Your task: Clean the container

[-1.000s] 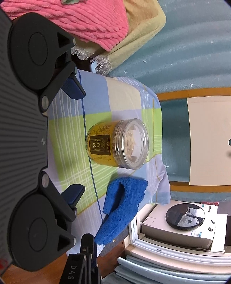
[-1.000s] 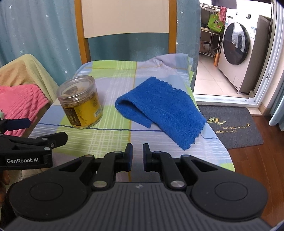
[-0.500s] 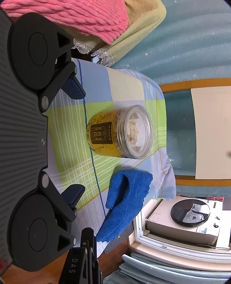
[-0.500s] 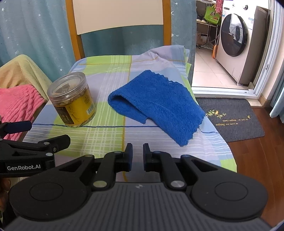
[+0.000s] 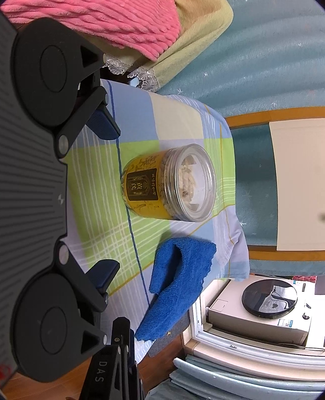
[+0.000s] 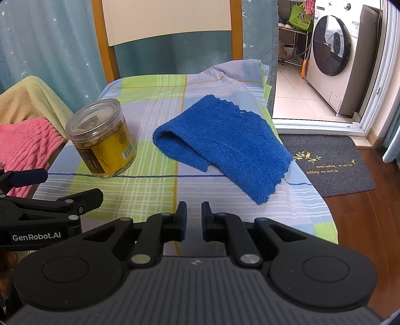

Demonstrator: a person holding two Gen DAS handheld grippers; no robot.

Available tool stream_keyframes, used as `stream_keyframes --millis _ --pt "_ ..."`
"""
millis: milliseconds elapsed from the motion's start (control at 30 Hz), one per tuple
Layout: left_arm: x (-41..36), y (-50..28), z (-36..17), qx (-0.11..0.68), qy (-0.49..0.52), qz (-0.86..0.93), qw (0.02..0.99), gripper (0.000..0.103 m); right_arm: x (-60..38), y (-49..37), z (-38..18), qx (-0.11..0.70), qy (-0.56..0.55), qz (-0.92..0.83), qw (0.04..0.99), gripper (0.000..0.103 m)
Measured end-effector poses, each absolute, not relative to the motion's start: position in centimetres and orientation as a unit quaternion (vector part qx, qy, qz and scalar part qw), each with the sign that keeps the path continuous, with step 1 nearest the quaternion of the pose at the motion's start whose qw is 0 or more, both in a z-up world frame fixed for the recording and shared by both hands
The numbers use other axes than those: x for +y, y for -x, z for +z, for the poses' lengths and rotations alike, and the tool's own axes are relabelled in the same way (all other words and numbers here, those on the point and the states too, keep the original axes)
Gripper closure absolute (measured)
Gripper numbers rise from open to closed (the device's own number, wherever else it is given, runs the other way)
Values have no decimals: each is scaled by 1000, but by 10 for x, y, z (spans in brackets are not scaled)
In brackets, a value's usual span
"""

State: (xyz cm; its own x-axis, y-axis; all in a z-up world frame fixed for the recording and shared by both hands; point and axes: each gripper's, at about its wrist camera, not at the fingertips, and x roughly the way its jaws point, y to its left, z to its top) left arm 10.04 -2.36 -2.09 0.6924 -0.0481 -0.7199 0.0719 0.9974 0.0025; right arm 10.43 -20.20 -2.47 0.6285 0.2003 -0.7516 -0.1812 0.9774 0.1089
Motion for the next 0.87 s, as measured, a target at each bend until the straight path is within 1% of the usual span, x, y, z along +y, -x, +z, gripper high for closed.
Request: stream_keyframes --millis 867 --pt "-23 -104 -26 395 -5 -35 918 1 -203 -107 -29 422 -12 104 900 96"
